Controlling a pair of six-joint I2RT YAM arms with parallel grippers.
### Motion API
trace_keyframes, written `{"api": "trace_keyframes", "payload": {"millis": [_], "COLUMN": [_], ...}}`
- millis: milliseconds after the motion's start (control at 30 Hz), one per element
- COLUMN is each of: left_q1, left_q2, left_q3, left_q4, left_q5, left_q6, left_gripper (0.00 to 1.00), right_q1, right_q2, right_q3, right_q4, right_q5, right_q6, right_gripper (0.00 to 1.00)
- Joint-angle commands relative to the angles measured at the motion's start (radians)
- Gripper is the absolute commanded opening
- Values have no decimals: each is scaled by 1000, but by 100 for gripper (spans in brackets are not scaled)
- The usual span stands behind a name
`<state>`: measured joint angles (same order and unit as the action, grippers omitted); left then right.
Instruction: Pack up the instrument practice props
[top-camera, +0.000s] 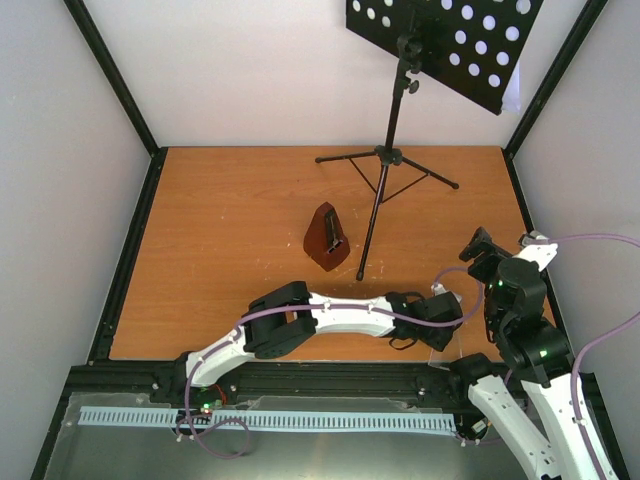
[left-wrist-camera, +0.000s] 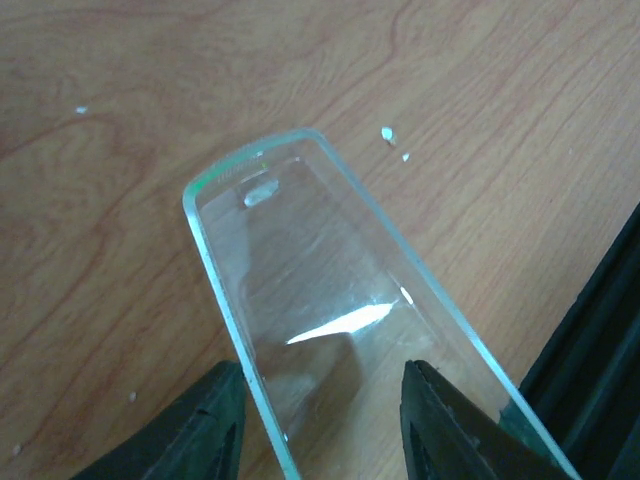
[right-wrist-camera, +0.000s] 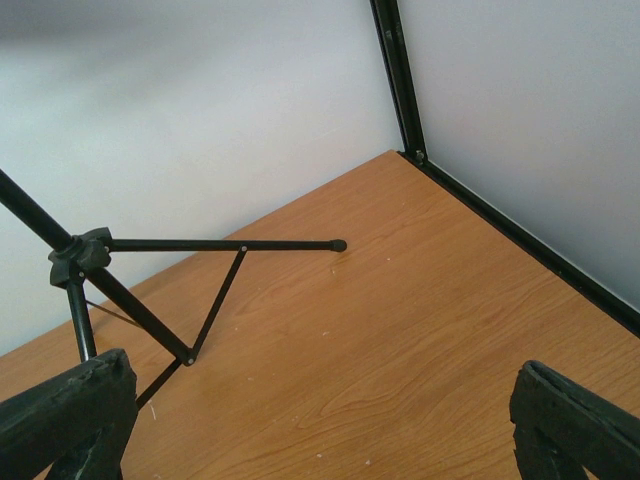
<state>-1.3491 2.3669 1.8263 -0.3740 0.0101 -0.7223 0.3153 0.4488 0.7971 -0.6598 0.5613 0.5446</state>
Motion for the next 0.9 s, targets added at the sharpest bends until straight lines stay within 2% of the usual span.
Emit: {"api": "trace_keyframes", "payload": {"millis": [0, 133, 267, 467, 700, 867], "left_q1": [-25, -37, -44, -47, -38, 4], "left_q2": [39, 47, 39, -11, -90, -189], "left_q3": [36, 49, 41, -12, -112, -315], "left_q4": [-148, -204, -237, -237, -283, -168], "left_q5": [-75, -123, -166, -209, -320, -276], "left_q6": [4, 11, 11, 3, 58, 128], "left_gripper": [39, 34, 17, 1, 0, 0], "right_q1": [-4, -4, -5, -5, -4, -4], "right_q2": [-26, -36, -38, -39, -38, -45], "right_q3": [0, -5, -14, -36, -45, -49], "right_q4": [-23, -24, -25, -20, -20, -23], "right_q5": [-9, -14, -15, -26, -30, -38], "right_q6": [17, 20, 22, 33, 29, 29], "right_gripper": [100, 100, 100, 100, 100, 100]}}
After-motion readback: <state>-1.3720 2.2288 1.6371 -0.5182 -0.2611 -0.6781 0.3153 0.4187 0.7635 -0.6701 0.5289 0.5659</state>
